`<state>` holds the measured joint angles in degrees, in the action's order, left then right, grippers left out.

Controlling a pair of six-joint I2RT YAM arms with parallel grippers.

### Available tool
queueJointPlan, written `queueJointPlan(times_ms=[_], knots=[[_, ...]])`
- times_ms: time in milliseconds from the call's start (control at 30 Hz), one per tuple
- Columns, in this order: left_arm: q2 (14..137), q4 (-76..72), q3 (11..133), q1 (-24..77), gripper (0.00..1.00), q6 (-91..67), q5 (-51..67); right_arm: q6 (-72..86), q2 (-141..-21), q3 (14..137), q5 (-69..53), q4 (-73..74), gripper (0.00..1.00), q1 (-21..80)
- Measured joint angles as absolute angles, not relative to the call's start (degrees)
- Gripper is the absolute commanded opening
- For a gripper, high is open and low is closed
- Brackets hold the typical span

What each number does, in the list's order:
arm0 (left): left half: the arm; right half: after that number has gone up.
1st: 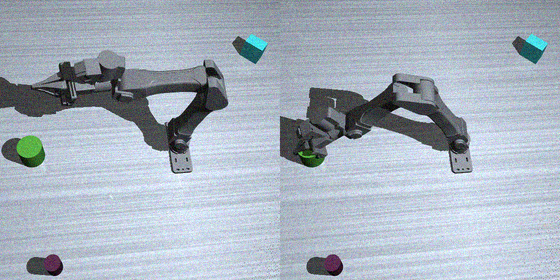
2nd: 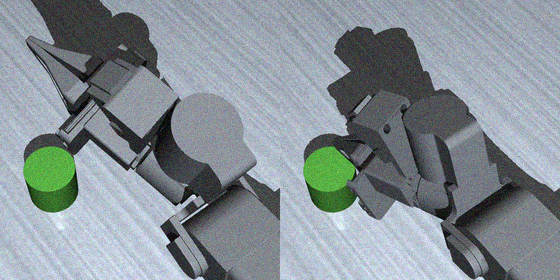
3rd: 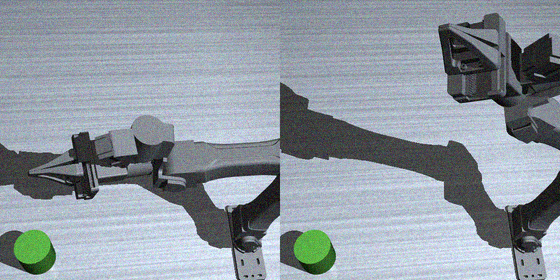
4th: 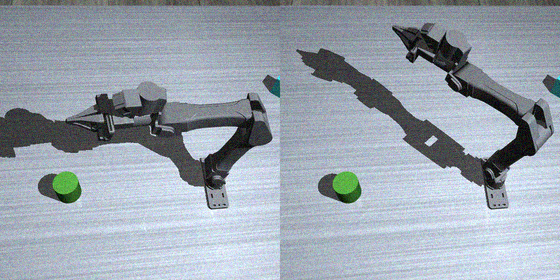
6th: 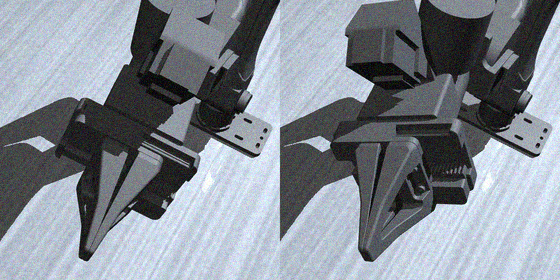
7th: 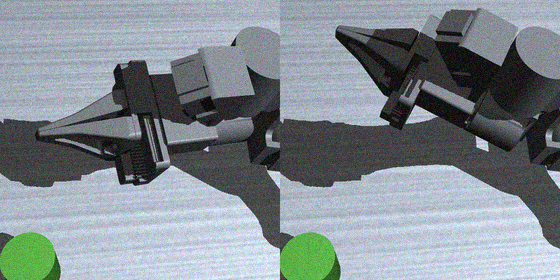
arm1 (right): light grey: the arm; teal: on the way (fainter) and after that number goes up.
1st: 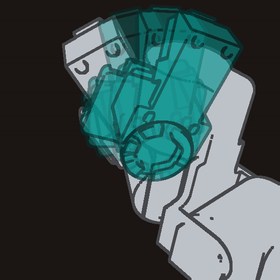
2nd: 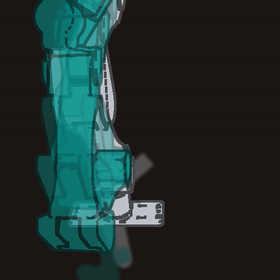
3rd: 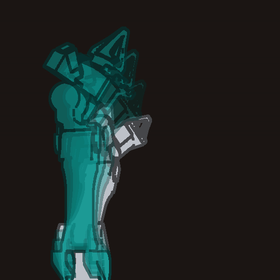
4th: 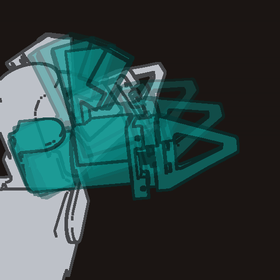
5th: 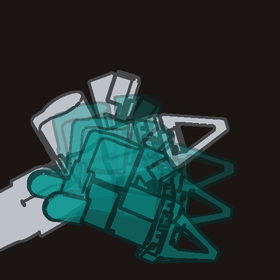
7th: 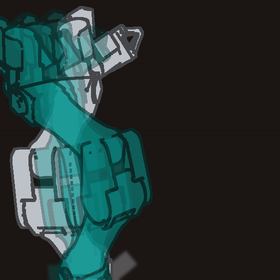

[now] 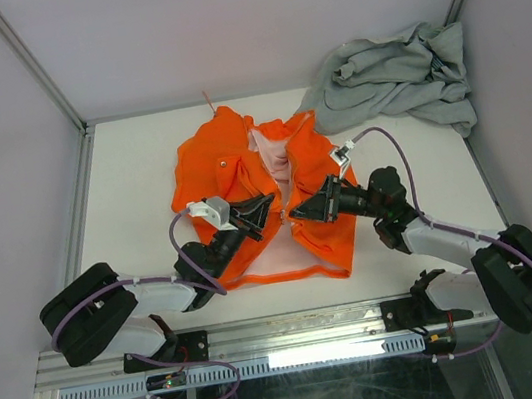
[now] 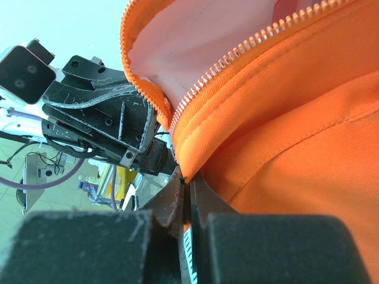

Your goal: Zip up the jacket

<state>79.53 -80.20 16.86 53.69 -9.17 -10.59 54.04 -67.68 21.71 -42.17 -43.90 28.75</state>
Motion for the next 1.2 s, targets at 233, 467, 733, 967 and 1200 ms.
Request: queueJointPlan(times_ms=[233, 467, 733, 967, 1200], knots=[[79.5, -80.2, 16.9, 53.7, 0.00, -9.1, -10.6, 54.8, -67.4, 21.7, -41.8, -43.9, 0.00, 29.1], [79.5, -80.2, 16.9, 54.1, 0.00, -9.1, -10.6, 55.7, -67.2, 21.7, -41.2, -44.9, 0.00, 29.7], [79.5, -80.2, 16.8, 54.1, 0.00, -9.1, -10.6, 56.1, -66.8, 21.7, -39.9, -45.1, 0.00, 29.9], [79.5, -80.6, 15.9, 54.1, 0.00, -9.1, -10.6, 56.1, -66.3, 21.7, -38.8, -45.1, 0.00, 29.9], [79.5, -80.6, 15.7, 54.1, 0.00, -9.0, -10.6, 57.2, -66.4, 21.7, -38.1, -44.4, 0.00, 29.9]])
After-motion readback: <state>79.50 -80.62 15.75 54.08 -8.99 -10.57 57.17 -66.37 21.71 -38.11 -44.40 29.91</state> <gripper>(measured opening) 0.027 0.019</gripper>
